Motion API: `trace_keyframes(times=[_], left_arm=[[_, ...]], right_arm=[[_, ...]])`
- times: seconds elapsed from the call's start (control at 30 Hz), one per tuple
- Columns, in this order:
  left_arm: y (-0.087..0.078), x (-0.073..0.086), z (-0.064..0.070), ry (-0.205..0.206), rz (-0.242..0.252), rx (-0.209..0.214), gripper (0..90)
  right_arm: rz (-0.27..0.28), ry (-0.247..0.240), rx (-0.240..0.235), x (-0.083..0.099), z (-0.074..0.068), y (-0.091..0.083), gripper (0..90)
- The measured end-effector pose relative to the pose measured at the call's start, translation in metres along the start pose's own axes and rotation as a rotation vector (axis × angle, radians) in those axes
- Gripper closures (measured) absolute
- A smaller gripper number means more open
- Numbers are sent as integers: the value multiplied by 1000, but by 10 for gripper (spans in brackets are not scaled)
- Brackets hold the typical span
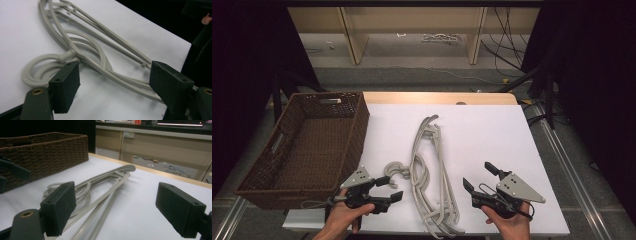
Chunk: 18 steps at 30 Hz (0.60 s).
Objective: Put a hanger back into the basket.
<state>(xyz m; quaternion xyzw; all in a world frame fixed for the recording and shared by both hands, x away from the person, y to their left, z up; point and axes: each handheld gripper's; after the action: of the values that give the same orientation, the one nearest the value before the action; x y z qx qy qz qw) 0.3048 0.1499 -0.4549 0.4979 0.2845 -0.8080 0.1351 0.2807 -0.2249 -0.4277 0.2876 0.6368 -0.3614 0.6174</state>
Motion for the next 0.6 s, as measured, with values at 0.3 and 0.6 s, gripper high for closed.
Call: trace_keyframes(times=[0.3,0.6], left_arm=[[33,3,-3,-113,-102,2,312],[57,4,-11,-174,-187,-5,395]], right_arm=[[-5,9,-5,0,-1,0,182],[-10,8,-18,0,-1,0,186]])
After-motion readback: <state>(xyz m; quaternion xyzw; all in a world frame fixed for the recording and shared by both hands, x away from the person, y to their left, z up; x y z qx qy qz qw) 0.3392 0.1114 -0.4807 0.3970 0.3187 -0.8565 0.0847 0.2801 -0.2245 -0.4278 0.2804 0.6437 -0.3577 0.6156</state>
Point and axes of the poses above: each handheld gripper's, and its own axes: y roughly forward along the jaws, x roughly out of its underside, z roughly to its right, and after that the axes turned 7 degrees about z, right-handed
